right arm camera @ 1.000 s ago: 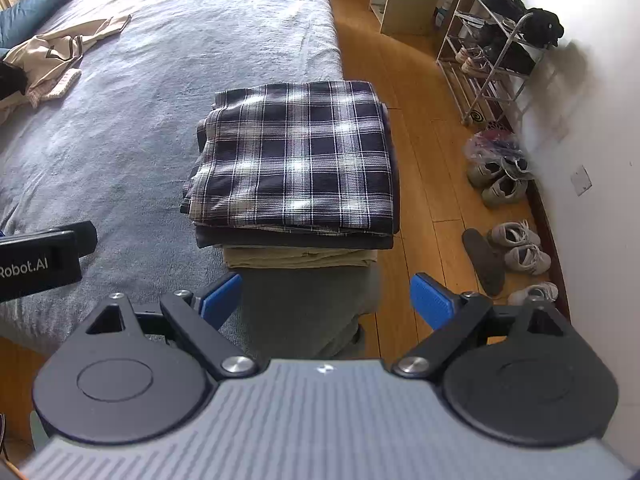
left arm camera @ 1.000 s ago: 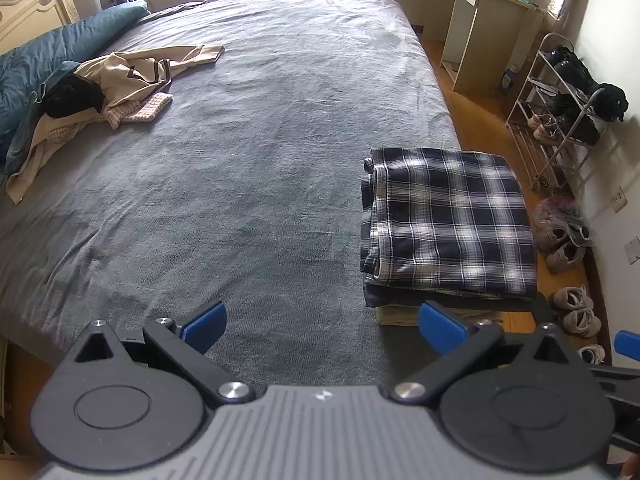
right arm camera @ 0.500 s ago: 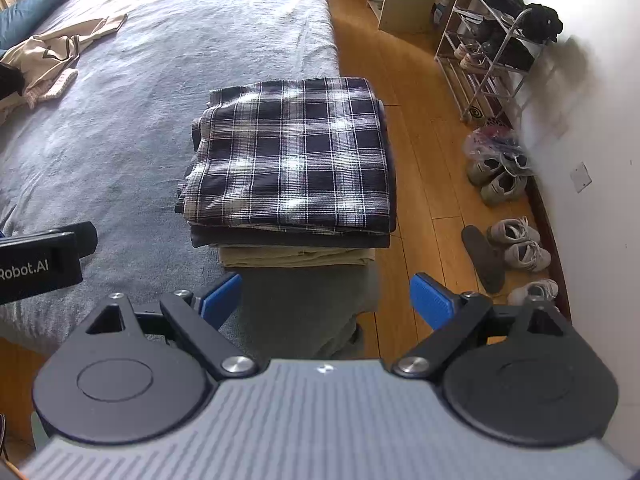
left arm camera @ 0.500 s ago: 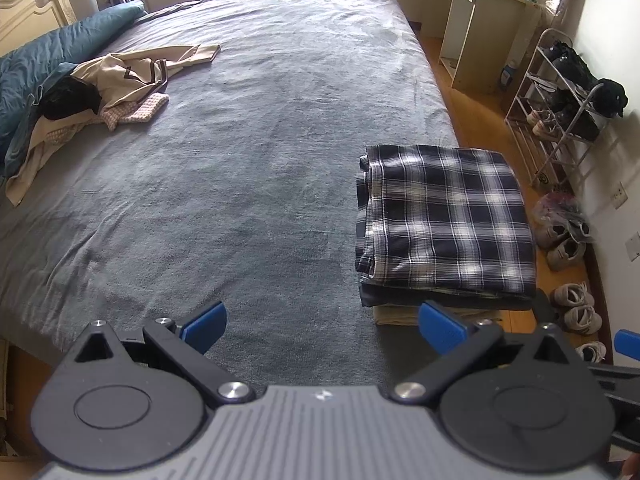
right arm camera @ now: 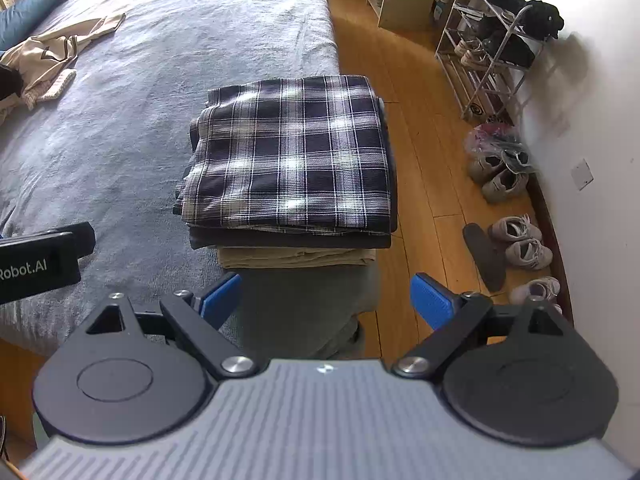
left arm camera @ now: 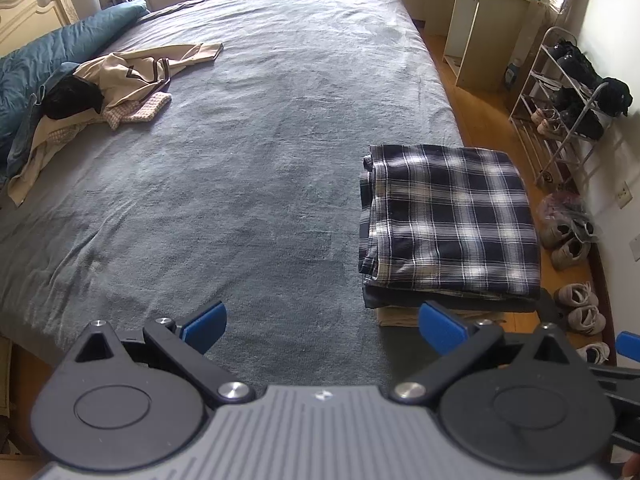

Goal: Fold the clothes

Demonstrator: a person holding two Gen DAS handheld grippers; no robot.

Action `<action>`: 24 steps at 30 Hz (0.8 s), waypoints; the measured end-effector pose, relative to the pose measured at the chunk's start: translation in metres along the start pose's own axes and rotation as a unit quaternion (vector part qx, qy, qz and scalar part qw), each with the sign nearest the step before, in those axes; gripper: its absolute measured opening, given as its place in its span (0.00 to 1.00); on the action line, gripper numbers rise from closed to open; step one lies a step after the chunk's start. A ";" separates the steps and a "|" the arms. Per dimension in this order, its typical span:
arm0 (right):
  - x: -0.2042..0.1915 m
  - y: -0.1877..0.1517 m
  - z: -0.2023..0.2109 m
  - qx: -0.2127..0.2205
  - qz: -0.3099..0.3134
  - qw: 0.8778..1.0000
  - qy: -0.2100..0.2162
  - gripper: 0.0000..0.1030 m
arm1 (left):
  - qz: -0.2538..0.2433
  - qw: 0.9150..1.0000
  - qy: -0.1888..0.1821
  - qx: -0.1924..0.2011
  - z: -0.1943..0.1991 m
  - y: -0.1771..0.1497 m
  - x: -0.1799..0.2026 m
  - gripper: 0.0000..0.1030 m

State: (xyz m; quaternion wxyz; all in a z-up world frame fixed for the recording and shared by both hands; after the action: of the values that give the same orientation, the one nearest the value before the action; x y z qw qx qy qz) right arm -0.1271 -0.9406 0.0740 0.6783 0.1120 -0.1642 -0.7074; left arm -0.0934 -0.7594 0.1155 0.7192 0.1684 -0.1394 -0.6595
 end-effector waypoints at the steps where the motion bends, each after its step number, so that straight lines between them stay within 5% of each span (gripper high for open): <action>1: 0.000 0.000 0.000 0.000 0.000 1.000 0.000 0.89 | 0.000 1.000 0.000 0.000 0.000 0.000 0.000 1.00; 24: -0.005 -0.001 0.001 0.000 -0.003 1.000 -0.001 0.89 | 0.000 1.000 -0.001 0.000 0.001 -0.001 -0.005 1.00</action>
State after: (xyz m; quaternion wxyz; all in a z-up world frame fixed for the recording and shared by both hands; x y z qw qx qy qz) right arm -0.1279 -0.9356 0.0742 0.6756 0.1122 -0.1647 -0.7098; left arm -0.0949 -0.7542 0.1158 0.7188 0.1681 -0.1400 -0.6599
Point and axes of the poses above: each gripper's, at about its wrist camera, not at the fingertips, and z roughly against the way its jaws point, x to its right, y to its top, the point moved 9 cm from there along -z, roughly the way its jaws point, and after that the axes turned 5 degrees about z, right-handed, at the moved point
